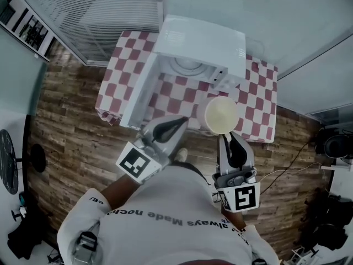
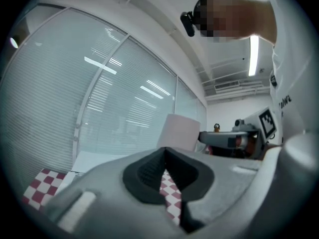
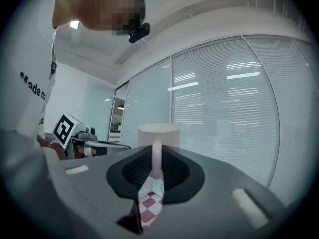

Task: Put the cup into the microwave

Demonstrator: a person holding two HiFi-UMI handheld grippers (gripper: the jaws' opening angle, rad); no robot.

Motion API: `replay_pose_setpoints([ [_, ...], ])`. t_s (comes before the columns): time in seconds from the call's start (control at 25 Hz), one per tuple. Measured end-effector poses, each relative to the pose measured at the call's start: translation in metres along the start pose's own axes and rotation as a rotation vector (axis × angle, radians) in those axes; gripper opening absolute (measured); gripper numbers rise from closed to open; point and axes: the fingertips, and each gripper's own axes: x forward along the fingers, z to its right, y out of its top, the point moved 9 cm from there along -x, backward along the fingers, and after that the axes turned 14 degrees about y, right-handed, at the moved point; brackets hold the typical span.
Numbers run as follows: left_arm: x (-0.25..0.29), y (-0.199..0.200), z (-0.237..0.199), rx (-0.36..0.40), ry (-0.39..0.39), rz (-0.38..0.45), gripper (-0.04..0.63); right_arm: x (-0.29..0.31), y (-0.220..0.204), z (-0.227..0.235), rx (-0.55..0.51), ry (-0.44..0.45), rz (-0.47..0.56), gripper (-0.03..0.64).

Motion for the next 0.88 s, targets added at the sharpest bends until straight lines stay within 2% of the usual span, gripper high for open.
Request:
replay_pose_setpoints([
  [0.24,0.042,-0.007,0.008,-0.004,0.030,-0.002,0.002,-0.002,-0.007,0.043,0.000,0.028,-0.001,0.044],
  [0.48,0.063,-0.015,0.007,-0.002,0.041,-0.031,0.002,0.004,-0.015,0.069,0.019,0.058,-0.008,0.044],
  [0.68,0.071,-0.011,-0.005,-0.033,0.068,-0.043,0.002,0.023,-0.017,0.080,0.029,0.087,-0.013,0.043],
  [0.88,0.076,-0.009,-0.034,-0.018,0.084,-0.025,0.002,0.050,-0.014,0.083,0.024,0.091,-0.008,0.043],
])
